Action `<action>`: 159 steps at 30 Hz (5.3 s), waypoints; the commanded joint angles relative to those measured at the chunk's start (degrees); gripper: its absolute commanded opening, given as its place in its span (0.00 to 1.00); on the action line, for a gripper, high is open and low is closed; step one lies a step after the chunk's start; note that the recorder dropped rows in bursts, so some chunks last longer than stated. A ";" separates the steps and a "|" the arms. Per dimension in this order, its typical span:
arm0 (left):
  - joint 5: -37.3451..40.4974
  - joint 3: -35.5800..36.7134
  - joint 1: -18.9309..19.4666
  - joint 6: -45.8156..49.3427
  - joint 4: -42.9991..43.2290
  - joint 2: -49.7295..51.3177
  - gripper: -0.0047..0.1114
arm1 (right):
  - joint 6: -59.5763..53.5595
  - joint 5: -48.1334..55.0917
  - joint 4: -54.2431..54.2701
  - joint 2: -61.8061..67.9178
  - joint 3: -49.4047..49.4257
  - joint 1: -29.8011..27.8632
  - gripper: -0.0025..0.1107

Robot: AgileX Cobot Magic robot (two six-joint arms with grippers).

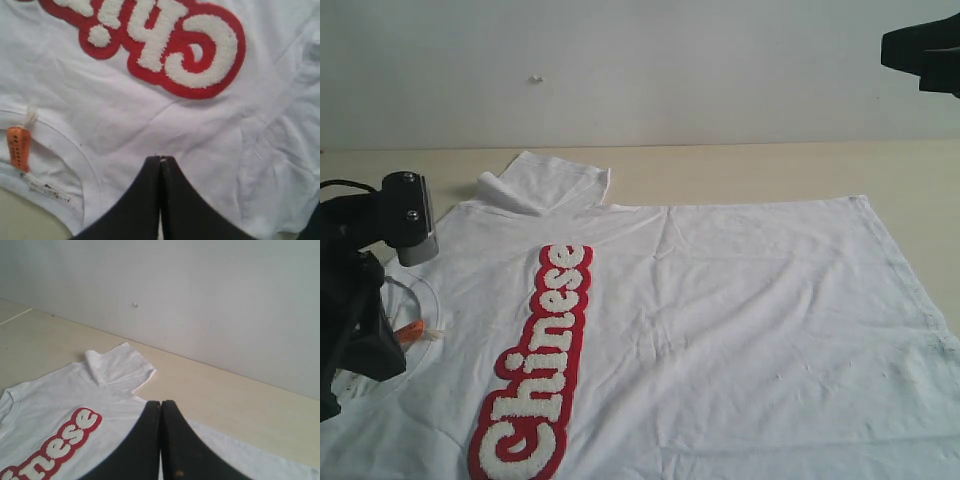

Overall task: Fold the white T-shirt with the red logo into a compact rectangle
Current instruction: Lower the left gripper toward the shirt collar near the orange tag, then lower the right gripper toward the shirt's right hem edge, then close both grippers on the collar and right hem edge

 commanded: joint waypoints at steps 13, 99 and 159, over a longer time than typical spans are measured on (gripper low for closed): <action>-9.87 -2.65 1.93 5.56 -1.27 2.61 0.04 | -31.20 -10.26 0.00 0.18 -0.90 0.15 0.02; -9.21 -2.65 1.96 13.90 10.24 7.39 0.04 | -145.81 82.86 108.21 20.24 -9.84 12.58 0.02; -6.72 -10.57 11.61 18.40 -1.25 23.86 0.95 | -168.83 80.33 92.03 34.71 -10.22 12.58 0.92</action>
